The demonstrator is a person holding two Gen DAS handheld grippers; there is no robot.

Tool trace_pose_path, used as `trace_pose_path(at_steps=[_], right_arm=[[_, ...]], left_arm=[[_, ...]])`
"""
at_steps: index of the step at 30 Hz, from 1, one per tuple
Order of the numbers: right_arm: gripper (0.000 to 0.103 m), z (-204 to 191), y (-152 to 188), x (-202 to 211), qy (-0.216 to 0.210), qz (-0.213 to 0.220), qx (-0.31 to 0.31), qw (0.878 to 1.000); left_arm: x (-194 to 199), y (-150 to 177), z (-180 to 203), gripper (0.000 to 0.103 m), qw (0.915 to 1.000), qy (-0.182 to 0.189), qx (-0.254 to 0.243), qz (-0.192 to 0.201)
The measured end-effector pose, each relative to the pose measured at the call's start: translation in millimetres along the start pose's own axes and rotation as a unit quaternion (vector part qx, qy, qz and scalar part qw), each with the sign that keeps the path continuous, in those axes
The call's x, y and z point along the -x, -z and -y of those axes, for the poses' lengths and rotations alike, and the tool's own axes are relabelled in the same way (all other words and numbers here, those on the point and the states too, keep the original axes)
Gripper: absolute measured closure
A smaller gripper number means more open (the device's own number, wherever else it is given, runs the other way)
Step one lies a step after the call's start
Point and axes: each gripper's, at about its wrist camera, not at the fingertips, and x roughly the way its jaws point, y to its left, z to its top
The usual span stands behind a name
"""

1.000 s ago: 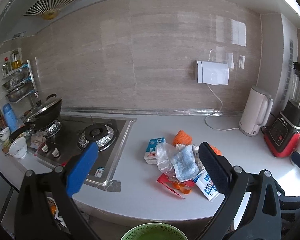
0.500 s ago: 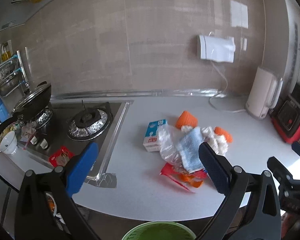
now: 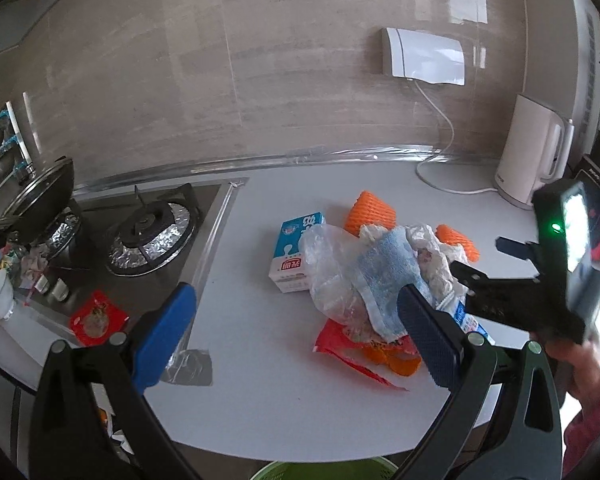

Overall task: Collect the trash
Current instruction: 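Grasp the crumpled white tissue with the right tool and lift it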

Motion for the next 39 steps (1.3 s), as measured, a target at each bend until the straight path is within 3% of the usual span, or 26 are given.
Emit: trace_pose_path(at_steps=[2, 4, 6, 8, 19, 28, 34, 39], right_arm=[[0.025, -0.5, -4.7, -13.0, -0.001, -0.008, 0.009, 1.000], [0.039, 0.8, -6.9, -24.7, -0.009, -0.024, 0.010, 1.000], [0.067, 4.5, -7.1, -31.3, -0.027, -0.039, 0.006, 0.999], [0.081, 10.2, -5.8, -33.8, -0.051, -0.050, -0.010, 0.997], [0.086, 33.5, -15.1, 10.9, -0.082, 0.018, -0.049, 0.995], [0.088, 44.6, -34.1, 60.5, -0.072, 0.079, -0.063, 0.992], [0.088, 49.5, -19.1, 105.1, -0.051, 0.094, -0.068, 0.992], [0.088, 54.8, 5.0, 127.5, -0.043, 0.095, -0.075, 0.992]], left_arm=[[-6.1, -1.7, 0.4, 0.006, 1.0000, 0.004, -0.001, -0.005], [-9.9, -2.6, 1.0, 0.006, 1.0000, 0.004, -0.002, -0.006], [-12.5, -3.4, 2.3, 0.006, 1.0000, 0.004, -0.004, -0.008], [-15.5, -3.9, 4.6, 0.006, 0.9999, 0.006, -0.006, -0.010], [-21.5, -7.8, 7.7, 0.006, 0.9998, 0.010, -0.004, -0.016], [-17.1, -4.5, 11.4, 0.006, 0.9996, 0.024, -0.011, -0.013], [-18.8, 6.8, 49.5, 0.006, 0.9962, 0.077, -0.031, -0.029], [-30.5, 6.2, 65.7, 0.006, 0.9960, 0.079, -0.012, -0.041]])
